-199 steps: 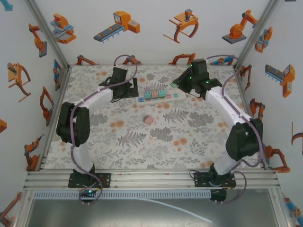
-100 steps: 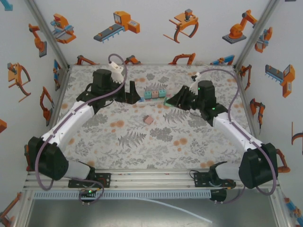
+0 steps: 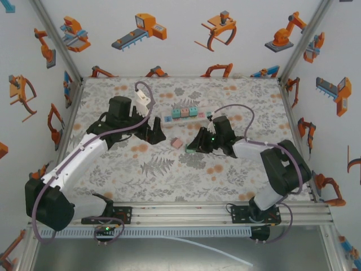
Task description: Pull the plug off the socket
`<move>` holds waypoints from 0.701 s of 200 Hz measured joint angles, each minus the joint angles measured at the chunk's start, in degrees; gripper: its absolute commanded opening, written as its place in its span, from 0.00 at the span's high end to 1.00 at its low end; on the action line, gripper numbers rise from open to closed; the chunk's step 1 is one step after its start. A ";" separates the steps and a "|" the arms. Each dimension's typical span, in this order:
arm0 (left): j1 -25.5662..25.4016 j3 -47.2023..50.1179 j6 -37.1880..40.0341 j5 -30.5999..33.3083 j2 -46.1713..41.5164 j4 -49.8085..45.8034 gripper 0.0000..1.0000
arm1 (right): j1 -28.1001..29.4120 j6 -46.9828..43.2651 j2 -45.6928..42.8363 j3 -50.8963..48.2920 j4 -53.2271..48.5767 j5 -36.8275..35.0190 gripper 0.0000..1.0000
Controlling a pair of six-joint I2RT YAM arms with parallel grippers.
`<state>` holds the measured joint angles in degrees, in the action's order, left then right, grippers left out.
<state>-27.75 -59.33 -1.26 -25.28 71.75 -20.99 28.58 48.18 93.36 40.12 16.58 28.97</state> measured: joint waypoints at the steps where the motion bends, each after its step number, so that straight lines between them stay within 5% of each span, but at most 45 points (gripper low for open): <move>1: 0.00 0.02 0.00 0.02 0.04 0.00 0.03 | 0.02 0.00 0.20 -0.02 0.11 0.02 1.00; 39: -0.09 0.22 -0.02 0.63 0.50 0.57 0.03 | 0.09 1.73 4.20 -2.45 7.39 0.87 0.98; 67: -0.15 0.22 -0.02 1.05 1.07 0.83 0.03 | 0.13 2.84 4.26 -4.22 10.82 0.50 0.79; 140: -0.79 0.22 -0.87 3.93 3.26 0.83 0.03 | 0.13 2.38 3.02 -5.57 11.08 -1.81 0.50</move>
<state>-28.53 -59.11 -2.13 -21.34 75.00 -20.16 28.71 50.57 96.38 34.54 27.66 27.16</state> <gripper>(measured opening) 0.973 0.460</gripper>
